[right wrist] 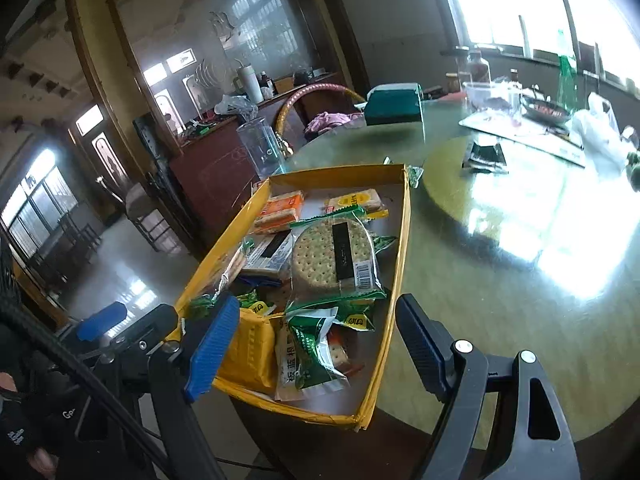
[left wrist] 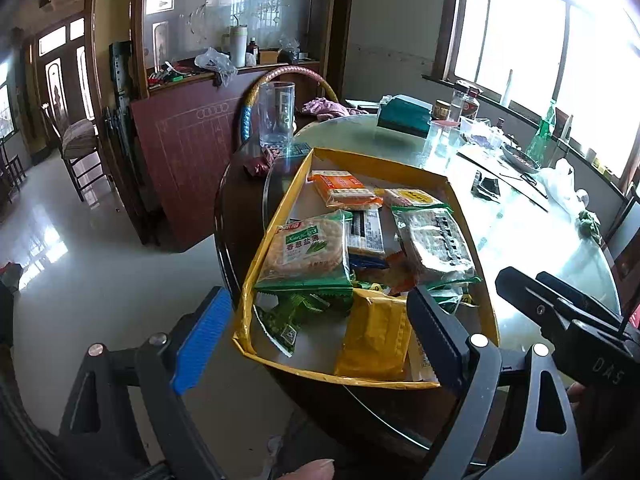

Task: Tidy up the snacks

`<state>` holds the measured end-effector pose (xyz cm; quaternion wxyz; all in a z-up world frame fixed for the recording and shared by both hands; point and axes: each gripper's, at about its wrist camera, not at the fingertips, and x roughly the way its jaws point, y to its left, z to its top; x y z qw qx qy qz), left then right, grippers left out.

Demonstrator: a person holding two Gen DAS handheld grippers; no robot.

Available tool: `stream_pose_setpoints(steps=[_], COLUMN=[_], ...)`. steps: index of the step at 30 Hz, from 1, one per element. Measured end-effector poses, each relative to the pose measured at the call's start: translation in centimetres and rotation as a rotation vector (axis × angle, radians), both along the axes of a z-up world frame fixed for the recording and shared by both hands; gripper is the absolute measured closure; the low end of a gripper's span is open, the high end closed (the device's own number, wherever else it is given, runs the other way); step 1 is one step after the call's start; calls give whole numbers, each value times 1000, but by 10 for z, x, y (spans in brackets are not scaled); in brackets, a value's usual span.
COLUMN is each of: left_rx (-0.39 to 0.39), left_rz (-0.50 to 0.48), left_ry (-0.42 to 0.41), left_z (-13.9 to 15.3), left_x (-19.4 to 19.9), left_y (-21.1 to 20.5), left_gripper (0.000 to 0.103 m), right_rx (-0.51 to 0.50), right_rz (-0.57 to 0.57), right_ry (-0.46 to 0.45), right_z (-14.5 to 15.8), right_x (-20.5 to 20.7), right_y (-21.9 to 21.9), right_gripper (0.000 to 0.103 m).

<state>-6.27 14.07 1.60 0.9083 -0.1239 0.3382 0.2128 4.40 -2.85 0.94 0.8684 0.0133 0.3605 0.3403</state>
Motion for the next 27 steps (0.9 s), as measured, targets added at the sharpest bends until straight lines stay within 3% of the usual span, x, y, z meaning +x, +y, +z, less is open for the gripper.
stream_pose_setpoints(steps=[7,27], left_rx=[16,34], left_rz=[22,10], left_ry=[0,15], left_z=[-2,-3], left_x=[0,0], left_y=[1,0], left_gripper=[13,13], right_rx=[-50,-59], right_rz=[-30,-30], right_ry=[-55,-49], right_z=[1,1], right_x=[-2,-4], right_y=[5,7], right_gripper=[23,23])
